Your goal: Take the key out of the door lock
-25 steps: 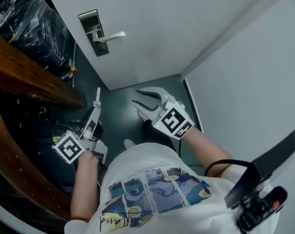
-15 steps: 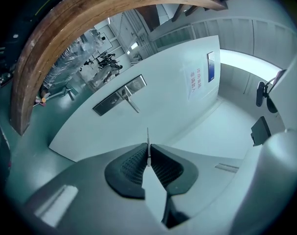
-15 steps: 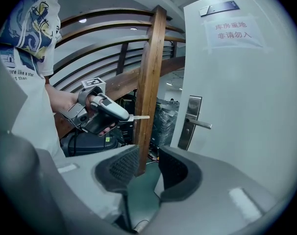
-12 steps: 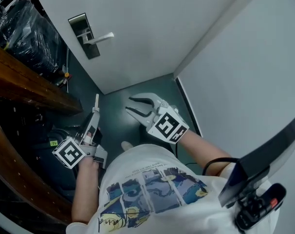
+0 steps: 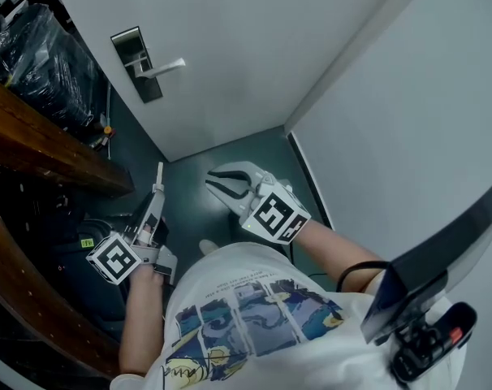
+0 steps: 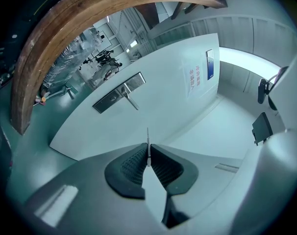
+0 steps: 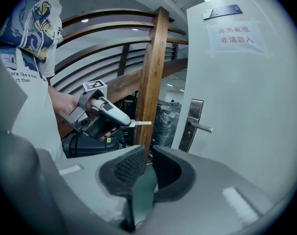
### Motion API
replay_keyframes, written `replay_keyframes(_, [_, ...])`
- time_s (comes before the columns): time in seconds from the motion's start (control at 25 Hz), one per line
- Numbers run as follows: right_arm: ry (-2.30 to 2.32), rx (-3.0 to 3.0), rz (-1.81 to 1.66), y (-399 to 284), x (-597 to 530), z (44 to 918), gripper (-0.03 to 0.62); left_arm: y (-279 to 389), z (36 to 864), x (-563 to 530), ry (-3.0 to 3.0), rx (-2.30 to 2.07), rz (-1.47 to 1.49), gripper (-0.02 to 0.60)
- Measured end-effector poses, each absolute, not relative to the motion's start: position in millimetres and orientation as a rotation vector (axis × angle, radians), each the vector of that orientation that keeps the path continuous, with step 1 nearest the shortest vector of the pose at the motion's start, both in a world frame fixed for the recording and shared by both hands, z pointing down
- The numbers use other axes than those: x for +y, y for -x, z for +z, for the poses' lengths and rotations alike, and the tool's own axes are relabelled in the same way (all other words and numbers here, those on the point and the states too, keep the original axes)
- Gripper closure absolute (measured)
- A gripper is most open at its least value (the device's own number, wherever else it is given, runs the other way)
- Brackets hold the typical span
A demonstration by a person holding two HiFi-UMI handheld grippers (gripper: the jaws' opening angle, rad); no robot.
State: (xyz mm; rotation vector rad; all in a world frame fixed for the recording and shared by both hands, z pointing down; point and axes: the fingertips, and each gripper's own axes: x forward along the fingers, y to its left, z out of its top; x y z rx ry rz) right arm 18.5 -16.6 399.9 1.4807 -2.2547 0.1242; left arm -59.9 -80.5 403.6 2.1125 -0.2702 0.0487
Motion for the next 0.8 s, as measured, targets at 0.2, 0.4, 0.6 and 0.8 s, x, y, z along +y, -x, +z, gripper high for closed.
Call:
replay_keyframes(0.2, [-1.474,-2.259,0.122,-17.0,-15.9,399.2,0.551,61.2,403.8,-80.7,-2.143,-0.279,0.067,0.557])
replay_keyframes(0.4, [-1.471,-2.261,0.130,-16.7,-14.2,401.4,0.554,59.2,405.8,-75.2,-2.110,-0.261,0.053,0.557])
replay_keyframes(0.6, [-1.471,-2.261,0.139,-19.4,-14.0,403.7,0.560,57.1,409.7,-74.8,-2.100,-0.263,0.065,0.557])
replay_keyframes(0.8, [-1.464,-2.268,0.142,-22.5,-19.0,405.7,0.565,53.9,413.1,-79.7,-2.112,-0.273,0.076,0.557])
